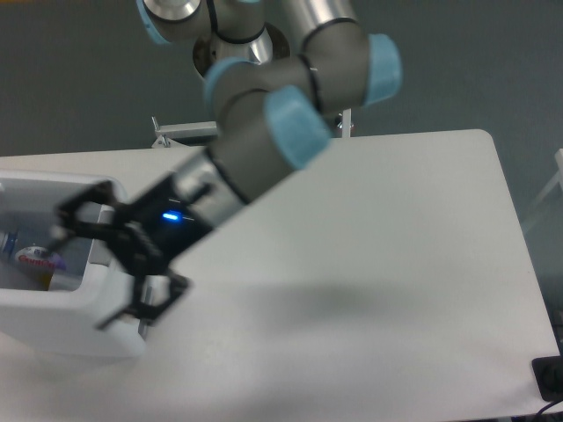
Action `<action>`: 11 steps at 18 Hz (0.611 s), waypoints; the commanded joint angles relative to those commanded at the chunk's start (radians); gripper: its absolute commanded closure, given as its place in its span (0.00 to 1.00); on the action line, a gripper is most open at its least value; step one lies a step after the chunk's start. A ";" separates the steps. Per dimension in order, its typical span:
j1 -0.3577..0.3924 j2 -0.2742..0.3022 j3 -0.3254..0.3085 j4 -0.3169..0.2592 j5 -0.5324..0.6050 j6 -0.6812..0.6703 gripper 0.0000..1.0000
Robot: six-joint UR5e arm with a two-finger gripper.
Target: Place the trash in the trash can
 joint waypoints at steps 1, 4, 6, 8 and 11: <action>0.029 -0.012 -0.005 0.002 0.000 0.000 0.00; 0.104 -0.055 -0.005 0.002 0.008 0.002 0.00; 0.151 -0.090 -0.003 0.000 0.017 0.017 0.00; 0.163 -0.110 -0.003 0.000 0.076 0.055 0.00; 0.172 -0.127 0.027 -0.005 0.291 0.080 0.00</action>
